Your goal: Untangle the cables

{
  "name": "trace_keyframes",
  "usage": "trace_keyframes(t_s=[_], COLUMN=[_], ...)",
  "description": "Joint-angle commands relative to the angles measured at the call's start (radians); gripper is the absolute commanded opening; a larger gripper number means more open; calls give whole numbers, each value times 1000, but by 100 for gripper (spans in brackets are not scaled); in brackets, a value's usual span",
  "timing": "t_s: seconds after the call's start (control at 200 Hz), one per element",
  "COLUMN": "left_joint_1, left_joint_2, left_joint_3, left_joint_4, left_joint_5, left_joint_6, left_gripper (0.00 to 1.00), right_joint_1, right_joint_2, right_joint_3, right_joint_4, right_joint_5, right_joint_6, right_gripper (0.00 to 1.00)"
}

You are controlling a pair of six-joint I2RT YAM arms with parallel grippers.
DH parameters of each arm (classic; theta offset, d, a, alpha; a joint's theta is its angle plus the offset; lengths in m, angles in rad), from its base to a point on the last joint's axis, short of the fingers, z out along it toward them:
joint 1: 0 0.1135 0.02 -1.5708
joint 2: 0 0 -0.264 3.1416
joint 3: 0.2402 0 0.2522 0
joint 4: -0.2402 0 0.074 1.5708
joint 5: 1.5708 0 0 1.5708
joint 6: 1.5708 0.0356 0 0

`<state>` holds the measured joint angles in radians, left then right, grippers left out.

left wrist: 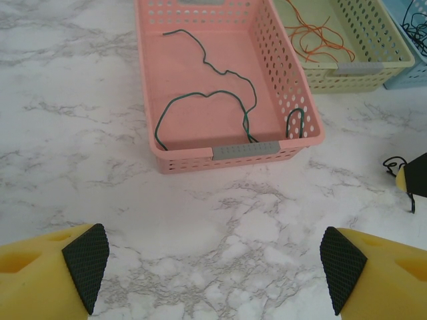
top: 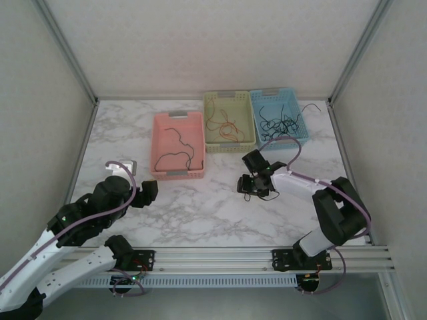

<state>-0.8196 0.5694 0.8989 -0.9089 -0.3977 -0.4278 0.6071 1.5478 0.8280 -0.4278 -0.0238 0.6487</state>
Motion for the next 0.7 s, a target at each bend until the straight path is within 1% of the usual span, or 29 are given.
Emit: trace_keyframes(t_s=[0.0,0.075,0.24,0.31,0.4,0.531,0.576,0.631,0.671,0.696], left_joint_1=[12,11,11,11,12,11,11,11,11,11], left_joint_2=[-5,-6,-5,-5,-5,5,12,25,36,43], left_joint_3=[-8,-8,-9,-9,-10,-26,-40,-60,-74,-86], left_joint_4=[16,15,15,16,18,45,68,106,138,157], left_joint_5=[1,2,3,2,-1,-8,-18,-46,-81,-110], left_joint_6=[-17,-17,-17,-17,-19,-33,-41,-48,-52,-52], left_gripper=[86,86,86,85,86,86,86,87,89,92], right_joint_1=[14,16,16,16,17,-6,-39,-109,-167,-200], right_joint_2=[36,46,16,-28,-123,-221,-230,-221,-206,-192], right_joint_3=[36,34,35,48,79,197,248,309,358,387], right_joint_4=[14,14,2,-20,-58,-172,-196,-212,-218,-218], right_joint_5=[5,14,39,43,46,150,170,164,146,135], right_joint_6=[15,15,7,-2,-34,-109,-137,-153,-155,-156], right_gripper=[47,38,7,0,0,0,0,0,0,0])
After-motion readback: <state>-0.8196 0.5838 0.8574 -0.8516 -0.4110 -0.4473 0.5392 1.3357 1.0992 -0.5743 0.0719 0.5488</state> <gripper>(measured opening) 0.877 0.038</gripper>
